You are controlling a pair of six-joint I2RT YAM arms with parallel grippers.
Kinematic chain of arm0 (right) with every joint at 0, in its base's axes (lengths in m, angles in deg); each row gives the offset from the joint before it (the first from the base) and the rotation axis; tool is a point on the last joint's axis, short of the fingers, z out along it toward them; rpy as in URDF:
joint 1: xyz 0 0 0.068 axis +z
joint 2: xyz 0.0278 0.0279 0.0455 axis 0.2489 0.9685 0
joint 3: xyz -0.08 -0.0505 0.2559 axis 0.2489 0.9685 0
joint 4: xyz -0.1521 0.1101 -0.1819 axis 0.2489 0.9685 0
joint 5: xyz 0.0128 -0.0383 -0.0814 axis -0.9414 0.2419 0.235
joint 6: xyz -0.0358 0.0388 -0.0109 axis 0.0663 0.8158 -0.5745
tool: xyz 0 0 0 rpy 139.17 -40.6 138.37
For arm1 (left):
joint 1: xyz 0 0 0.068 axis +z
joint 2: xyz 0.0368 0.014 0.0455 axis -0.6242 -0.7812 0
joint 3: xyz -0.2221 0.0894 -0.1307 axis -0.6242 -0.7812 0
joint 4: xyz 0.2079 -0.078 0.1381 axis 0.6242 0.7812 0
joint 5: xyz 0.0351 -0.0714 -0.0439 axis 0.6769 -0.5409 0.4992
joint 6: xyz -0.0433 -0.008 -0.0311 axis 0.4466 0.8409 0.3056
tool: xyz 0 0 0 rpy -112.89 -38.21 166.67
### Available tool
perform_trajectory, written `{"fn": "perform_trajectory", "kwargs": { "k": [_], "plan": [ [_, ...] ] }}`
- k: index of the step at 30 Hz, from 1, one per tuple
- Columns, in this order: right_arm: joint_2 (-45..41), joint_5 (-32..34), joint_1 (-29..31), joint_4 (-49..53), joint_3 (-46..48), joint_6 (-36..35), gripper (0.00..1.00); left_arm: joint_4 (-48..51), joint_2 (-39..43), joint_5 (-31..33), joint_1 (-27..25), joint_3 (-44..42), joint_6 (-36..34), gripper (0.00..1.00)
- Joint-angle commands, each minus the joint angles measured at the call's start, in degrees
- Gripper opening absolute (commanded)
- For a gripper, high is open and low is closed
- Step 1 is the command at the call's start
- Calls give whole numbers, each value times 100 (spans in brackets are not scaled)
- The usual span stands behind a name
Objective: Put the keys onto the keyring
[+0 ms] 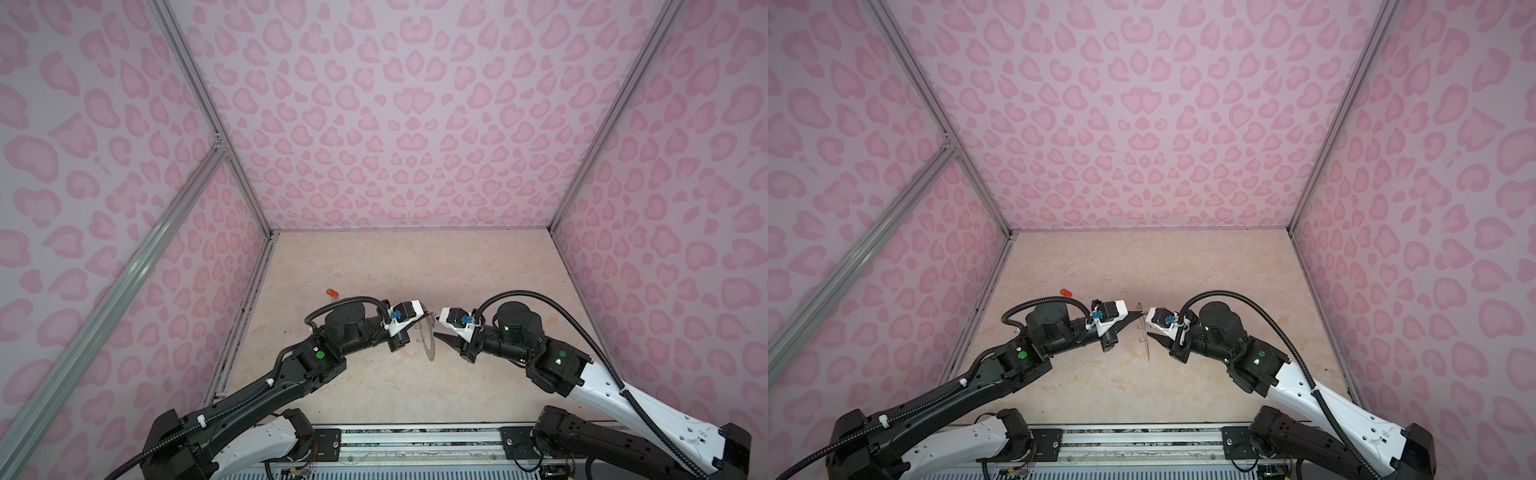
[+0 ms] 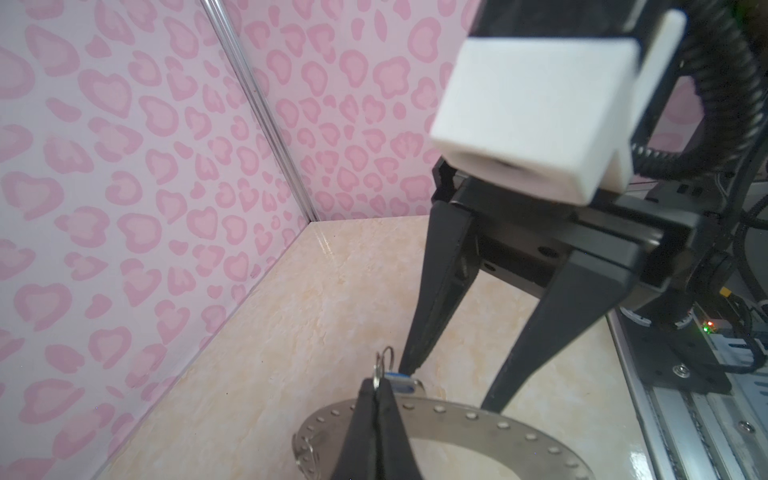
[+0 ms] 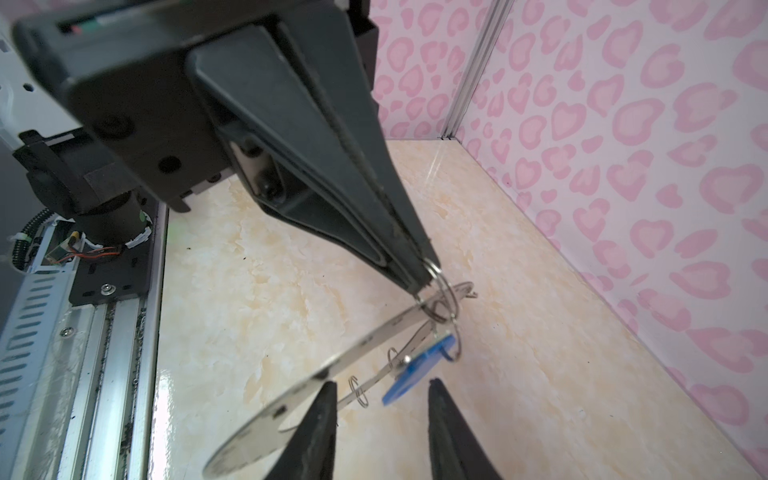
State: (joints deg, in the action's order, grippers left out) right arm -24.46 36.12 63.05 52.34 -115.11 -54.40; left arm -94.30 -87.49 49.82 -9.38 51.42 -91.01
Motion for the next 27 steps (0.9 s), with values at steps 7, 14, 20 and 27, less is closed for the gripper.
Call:
{"fn": "perform_trajectory", "kwargs": {
  "k": [7,14,20,27],
  "plan": [
    [133,1184,403,-729,92,489,34,-799,155,169,45,-127,345,3],
    [400,1895,704,-811,-108,812,30,-853,116,286,54,-109,406,3],
    [456,2145,743,-806,-237,942,27,-848,104,414,53,-109,409,3],
    [555,2256,804,-685,-357,946,25,-871,95,529,50,-105,440,3]
  ]
}}
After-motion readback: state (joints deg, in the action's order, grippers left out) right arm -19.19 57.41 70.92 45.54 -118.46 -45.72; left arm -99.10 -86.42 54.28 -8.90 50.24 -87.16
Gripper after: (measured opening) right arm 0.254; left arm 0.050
